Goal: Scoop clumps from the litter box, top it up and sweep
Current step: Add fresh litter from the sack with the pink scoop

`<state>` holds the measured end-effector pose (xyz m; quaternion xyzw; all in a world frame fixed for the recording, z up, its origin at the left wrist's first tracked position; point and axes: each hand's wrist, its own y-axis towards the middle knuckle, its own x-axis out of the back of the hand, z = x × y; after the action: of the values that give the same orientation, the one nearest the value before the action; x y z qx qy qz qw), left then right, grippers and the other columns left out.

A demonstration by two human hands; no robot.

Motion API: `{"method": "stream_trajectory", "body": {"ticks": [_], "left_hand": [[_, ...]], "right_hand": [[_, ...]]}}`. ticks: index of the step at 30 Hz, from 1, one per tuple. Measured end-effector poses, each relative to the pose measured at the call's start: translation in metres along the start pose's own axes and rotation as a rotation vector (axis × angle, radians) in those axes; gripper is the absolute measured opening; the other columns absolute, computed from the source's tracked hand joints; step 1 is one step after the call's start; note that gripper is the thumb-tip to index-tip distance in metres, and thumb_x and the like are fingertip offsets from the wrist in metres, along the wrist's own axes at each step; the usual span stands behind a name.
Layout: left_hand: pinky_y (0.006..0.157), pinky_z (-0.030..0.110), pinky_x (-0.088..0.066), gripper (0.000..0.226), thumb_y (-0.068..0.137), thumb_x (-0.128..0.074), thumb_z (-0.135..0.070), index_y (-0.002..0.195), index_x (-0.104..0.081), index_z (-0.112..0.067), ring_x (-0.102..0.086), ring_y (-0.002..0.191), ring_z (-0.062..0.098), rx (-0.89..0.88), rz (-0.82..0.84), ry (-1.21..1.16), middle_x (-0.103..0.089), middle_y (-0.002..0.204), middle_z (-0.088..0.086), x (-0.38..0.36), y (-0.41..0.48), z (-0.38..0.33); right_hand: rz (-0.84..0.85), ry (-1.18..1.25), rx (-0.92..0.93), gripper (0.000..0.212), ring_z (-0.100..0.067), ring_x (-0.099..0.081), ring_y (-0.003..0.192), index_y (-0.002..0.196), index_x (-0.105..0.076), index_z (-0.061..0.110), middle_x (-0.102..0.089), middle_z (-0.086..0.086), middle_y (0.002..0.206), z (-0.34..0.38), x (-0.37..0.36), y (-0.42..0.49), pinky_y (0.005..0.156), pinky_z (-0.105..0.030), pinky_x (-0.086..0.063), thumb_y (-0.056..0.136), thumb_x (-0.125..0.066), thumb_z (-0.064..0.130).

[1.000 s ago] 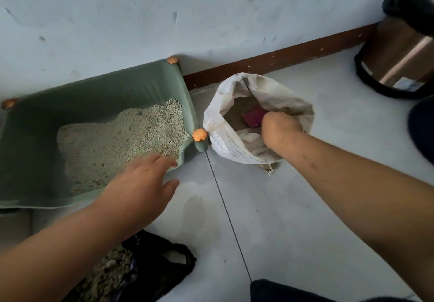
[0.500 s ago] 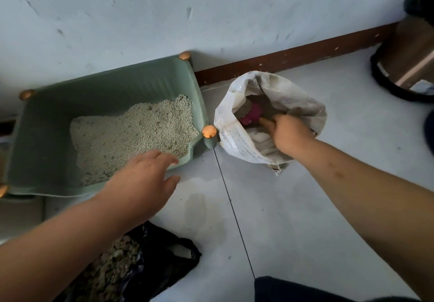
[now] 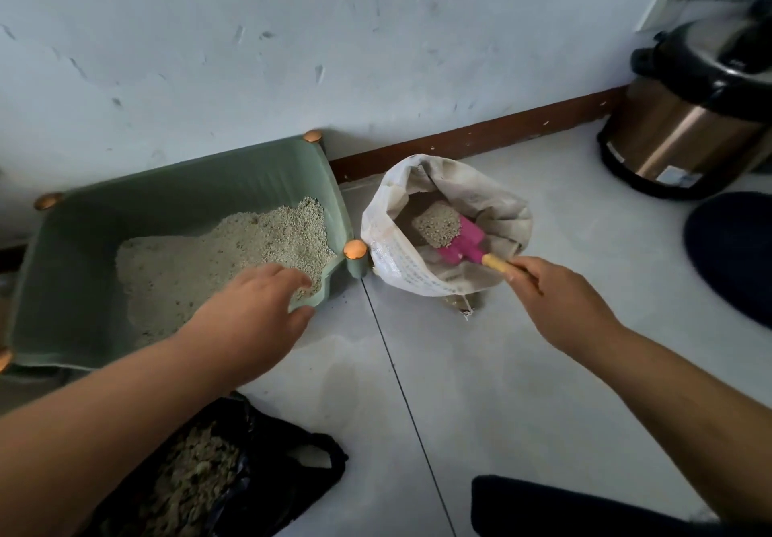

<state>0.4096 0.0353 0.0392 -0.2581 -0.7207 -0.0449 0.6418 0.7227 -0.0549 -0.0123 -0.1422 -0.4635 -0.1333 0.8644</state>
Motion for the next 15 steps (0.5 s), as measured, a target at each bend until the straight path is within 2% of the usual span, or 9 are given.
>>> {"method": "stream_trajectory", "body": {"ticks": [4,11,15], "left_hand": [[0.113,0.032,-0.031,0.043,0.101,-0.05,-0.04,0.142,-0.048,-0.029,-0.042,0.136,0.015,-0.022,-0.018,-0.003,-0.049,0.145,-0.006,0.001,-0.005,0.001],[0.114,0.033,-0.032,0.044,0.101,-0.048,-0.041,0.142,-0.048,-0.028,-0.041,0.138,0.015,0.012,-0.008,-0.011,-0.049,0.145,-0.006,0.002,-0.012,0.018],[0.116,0.035,-0.031,0.044,0.1,-0.049,-0.042,0.142,-0.049,-0.027,-0.041,0.139,0.018,0.076,-0.009,-0.005,-0.049,0.146,-0.003,0.007,-0.014,0.038]], "right_hand": [[-0.033,0.014,-0.023,0.034,-0.02,-0.058,0.083,0.12,-0.061,0.021,-0.065,0.002,0.092,-0.006,-0.006,-0.013,0.07,-0.032,-0.045,0.099,-0.041,0.039],[-0.109,0.017,0.012,0.029,-0.016,-0.057,0.075,0.113,-0.065,0.024,-0.063,0.007,0.081,0.0,0.011,-0.027,0.066,-0.033,-0.044,0.097,-0.045,0.038],[-0.156,0.019,0.046,0.025,-0.01,-0.055,0.067,0.112,-0.067,0.023,-0.061,0.011,0.075,0.018,0.028,-0.032,0.056,-0.027,-0.038,0.096,-0.05,0.033]]}}
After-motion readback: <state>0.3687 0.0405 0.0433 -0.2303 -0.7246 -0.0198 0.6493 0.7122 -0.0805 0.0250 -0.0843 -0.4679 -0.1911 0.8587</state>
